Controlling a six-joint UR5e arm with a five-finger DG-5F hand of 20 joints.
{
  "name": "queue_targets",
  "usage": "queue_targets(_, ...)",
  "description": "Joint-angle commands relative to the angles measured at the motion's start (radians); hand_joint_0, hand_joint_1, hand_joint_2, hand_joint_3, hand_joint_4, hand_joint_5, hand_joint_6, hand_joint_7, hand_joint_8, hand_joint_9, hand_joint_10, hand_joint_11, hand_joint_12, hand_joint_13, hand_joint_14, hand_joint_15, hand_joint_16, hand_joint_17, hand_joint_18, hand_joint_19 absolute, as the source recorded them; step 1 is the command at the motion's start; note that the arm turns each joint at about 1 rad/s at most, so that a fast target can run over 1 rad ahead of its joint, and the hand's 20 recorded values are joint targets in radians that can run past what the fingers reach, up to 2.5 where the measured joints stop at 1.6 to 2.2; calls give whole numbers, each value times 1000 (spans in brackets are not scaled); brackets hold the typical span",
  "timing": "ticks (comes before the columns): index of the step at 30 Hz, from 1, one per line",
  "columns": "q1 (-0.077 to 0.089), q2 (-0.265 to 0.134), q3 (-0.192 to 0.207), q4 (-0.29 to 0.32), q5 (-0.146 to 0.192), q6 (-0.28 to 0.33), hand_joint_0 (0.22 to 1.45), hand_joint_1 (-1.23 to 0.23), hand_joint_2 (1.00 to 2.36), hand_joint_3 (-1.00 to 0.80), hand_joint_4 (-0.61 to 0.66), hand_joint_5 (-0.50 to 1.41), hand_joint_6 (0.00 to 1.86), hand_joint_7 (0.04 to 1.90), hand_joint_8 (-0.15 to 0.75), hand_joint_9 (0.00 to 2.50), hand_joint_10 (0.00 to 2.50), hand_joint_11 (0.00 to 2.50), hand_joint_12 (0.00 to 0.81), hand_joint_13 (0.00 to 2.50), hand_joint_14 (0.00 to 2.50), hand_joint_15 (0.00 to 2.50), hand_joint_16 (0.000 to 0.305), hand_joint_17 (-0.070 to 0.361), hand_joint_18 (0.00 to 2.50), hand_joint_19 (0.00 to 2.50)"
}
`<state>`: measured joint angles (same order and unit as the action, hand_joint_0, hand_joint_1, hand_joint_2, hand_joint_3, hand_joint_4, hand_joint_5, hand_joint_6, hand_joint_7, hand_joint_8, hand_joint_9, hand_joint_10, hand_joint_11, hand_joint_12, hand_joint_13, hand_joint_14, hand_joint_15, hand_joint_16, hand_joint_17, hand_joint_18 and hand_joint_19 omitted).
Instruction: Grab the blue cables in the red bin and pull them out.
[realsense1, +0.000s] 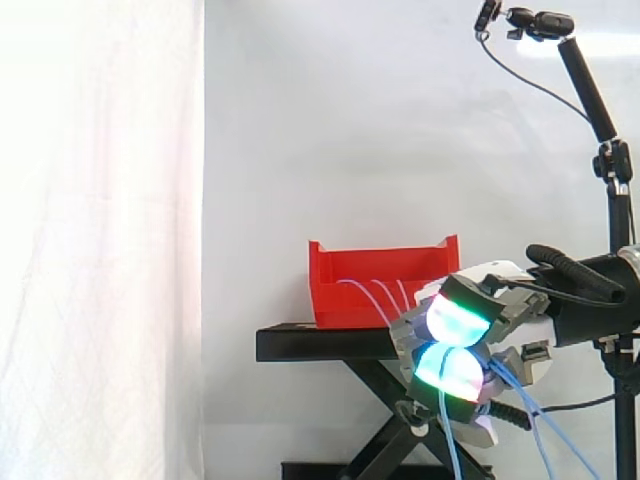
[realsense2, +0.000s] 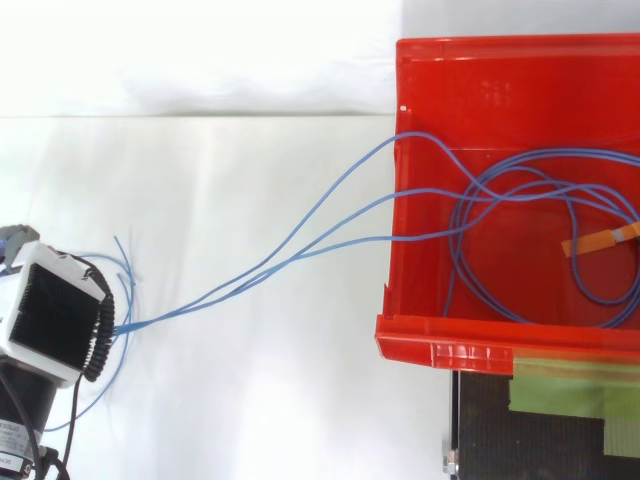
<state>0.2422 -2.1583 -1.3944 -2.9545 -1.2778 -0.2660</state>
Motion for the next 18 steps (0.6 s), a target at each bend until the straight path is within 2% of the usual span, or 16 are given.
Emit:
queue_targets(1, 0, 2, 0, 0, 0, 0, 945, -794, 1000, -1000, -59, 522, 1322, 446, 188, 705, 2500, 1317, 282, 1046, 2500, 1066, 39, 88, 1095, 1085)
queue_targets(18, 0, 0, 0, 2, 0, 0, 947, -795, 1000, -1000, -59, 527, 1315, 452, 183, 709, 2500, 1341, 282, 1062, 2437, 1121, 39, 88, 1083, 1074)
